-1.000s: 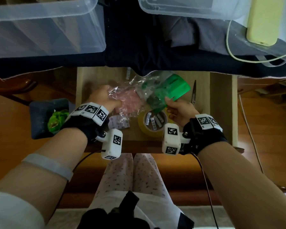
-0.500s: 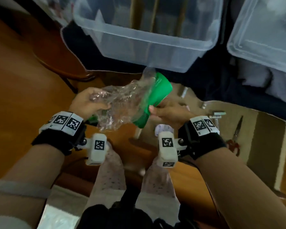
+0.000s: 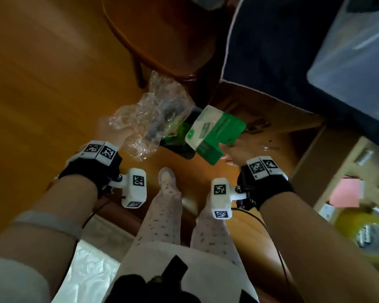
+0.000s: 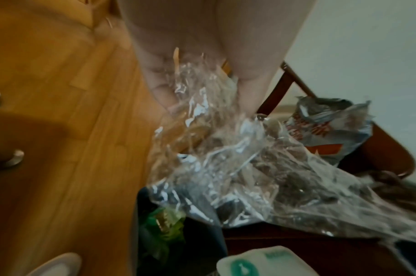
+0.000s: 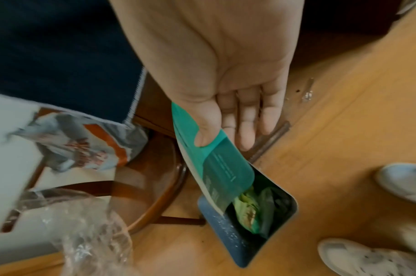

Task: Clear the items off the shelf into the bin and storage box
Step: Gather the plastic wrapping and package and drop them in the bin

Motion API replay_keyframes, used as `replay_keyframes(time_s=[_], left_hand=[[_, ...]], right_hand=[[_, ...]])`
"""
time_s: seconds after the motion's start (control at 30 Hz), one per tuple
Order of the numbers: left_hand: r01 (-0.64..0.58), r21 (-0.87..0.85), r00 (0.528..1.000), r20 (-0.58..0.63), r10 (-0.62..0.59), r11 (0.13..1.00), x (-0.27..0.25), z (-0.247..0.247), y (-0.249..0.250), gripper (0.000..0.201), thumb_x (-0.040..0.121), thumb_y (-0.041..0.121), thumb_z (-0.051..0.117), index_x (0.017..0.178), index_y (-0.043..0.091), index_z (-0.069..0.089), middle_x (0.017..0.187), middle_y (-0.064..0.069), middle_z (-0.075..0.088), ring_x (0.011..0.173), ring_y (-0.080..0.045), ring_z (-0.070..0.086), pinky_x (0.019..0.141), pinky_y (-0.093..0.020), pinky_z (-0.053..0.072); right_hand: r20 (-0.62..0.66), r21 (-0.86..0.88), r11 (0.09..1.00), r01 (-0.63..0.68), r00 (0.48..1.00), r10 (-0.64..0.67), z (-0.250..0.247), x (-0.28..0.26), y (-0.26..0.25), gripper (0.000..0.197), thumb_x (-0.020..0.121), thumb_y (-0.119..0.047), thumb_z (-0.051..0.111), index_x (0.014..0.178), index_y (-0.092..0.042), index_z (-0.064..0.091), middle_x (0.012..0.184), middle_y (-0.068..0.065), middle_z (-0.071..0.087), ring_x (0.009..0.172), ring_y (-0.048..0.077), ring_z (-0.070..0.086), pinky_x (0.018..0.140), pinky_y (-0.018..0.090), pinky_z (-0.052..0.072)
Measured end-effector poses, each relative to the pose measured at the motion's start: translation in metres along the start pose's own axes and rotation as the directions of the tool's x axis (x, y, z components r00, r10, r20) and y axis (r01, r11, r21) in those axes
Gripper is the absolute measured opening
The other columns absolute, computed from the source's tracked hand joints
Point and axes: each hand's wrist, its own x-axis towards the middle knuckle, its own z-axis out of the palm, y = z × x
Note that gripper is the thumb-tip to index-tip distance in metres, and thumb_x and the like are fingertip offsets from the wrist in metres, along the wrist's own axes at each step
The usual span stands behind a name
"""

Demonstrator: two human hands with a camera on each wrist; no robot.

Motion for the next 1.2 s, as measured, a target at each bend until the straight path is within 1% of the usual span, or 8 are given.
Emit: replay_keyframes(time_s=[0.17, 0.23, 0.4, 0.57, 0.67, 0.83, 1.07, 1.2], left_hand=[[0.075, 0.037, 0.997, 0.020, -0.076, 0.996, 0.050, 0.030, -0.024, 0.118, 0.049, 0.048, 0.074, 0.147, 0.020, 0.015, 0.148, -0.011, 0.036, 0.130, -0.035, 0.043, 0.102, -0.050, 0.043], [0.097, 0.110, 0.994, 0.044, -0.102, 0.989, 0.074, 0.051, -0.037, 0.119, 0.052, 0.062, 0.070, 0.148, 0.019, 0.015, 0.152, -0.010, 0.033, 0.135, -0.035, 0.038, 0.107, -0.049, 0.037], [0.007, 0.175, 0.991, 0.132, -0.031, 0.985, 0.132, 0.117, -0.050, 0.125, 0.046, 0.094, 0.033, 0.143, 0.016, 0.029, 0.146, -0.017, 0.040, 0.128, -0.040, 0.044, 0.103, -0.052, 0.039], [-0.381, 0.291, 0.909, 0.290, 0.298, 0.878, 0.177, 0.171, -0.058, 0.056, 0.096, 0.028, 0.041, 0.147, 0.034, 0.018, 0.145, -0.015, 0.037, 0.083, -0.010, 0.054, 0.087, -0.027, 0.050], [-0.507, 0.470, 0.855, 0.379, 0.354, 0.722, 0.207, 0.194, -0.063, 0.055, 0.095, 0.018, 0.045, 0.143, 0.039, 0.030, 0.132, -0.016, 0.042, 0.107, -0.032, 0.052, 0.090, -0.038, 0.044], [-0.458, 0.728, 0.884, 0.431, 0.180, 0.510, 0.244, 0.221, -0.072, 0.070, 0.087, -0.009, 0.038, 0.142, 0.033, 0.032, 0.147, -0.014, 0.026, 0.131, -0.038, 0.033, 0.103, -0.046, 0.039], [-0.420, 0.755, 0.865, 0.501, -0.031, 0.504, 0.265, 0.230, -0.086, 0.056, 0.095, 0.034, 0.033, 0.147, 0.036, 0.010, 0.151, -0.019, 0.020, 0.125, -0.042, 0.043, 0.098, -0.048, 0.044], [-0.352, 0.623, 0.856, 0.516, -0.028, 0.699, 0.249, 0.207, -0.071, 0.056, 0.093, 0.036, 0.041, 0.147, 0.031, 0.023, 0.154, -0.017, 0.027, 0.134, -0.038, 0.037, 0.106, -0.038, 0.037]], right_hand=[[-0.086, 0.005, 0.999, -0.043, 0.995, 0.043, 0.031, 0.065, 0.017, 0.034, 0.093, -0.016, 0.054, 0.121, 0.003, 0.057, 0.130, 0.019, 0.059, 0.114, 0.034, 0.060, 0.088, 0.033, 0.044], [-0.086, -0.009, 0.998, -0.060, 0.995, 0.059, 0.043, 0.100, 0.022, 0.036, 0.093, -0.017, 0.055, 0.119, 0.008, 0.057, 0.131, 0.021, 0.058, 0.115, 0.034, 0.059, 0.095, 0.037, 0.045], [-0.060, -0.048, 0.995, -0.083, 0.995, 0.080, 0.078, 0.193, 0.033, 0.036, 0.092, -0.018, 0.056, 0.116, 0.008, 0.058, 0.122, 0.024, 0.062, 0.107, 0.034, 0.061, 0.095, 0.043, 0.049], [-0.049, -0.112, 0.988, -0.110, 0.993, 0.105, 0.106, 0.268, 0.040, 0.032, 0.093, -0.013, 0.054, 0.114, 0.011, 0.058, 0.098, 0.015, 0.059, 0.088, 0.026, 0.057, 0.089, 0.038, 0.051], [-0.071, -0.248, 0.961, -0.121, 0.992, 0.107, 0.114, 0.302, 0.048, 0.026, 0.090, -0.013, 0.057, 0.107, 0.005, 0.063, 0.108, 0.021, 0.067, 0.097, 0.035, 0.066, 0.087, 0.041, 0.055], [-0.105, -0.267, 0.953, -0.143, 0.987, 0.119, 0.119, 0.334, 0.063, 0.031, 0.087, -0.011, 0.056, 0.117, -0.004, 0.058, 0.112, 0.016, 0.068, 0.096, 0.035, 0.068, 0.086, 0.037, 0.056], [-0.170, -0.114, 0.978, -0.176, 0.973, 0.155, 0.118, 0.334, 0.058, 0.067, 0.081, -0.005, 0.056, 0.143, -0.016, 0.033, 0.135, 0.011, 0.053, 0.121, 0.031, 0.052, 0.102, 0.036, 0.042], [-0.101, -0.052, 0.980, -0.193, 0.977, 0.187, 0.113, 0.318, 0.052, 0.075, 0.075, -0.005, 0.058, 0.143, -0.023, 0.033, 0.135, 0.011, 0.054, 0.121, 0.032, 0.054, 0.104, 0.040, 0.043]])
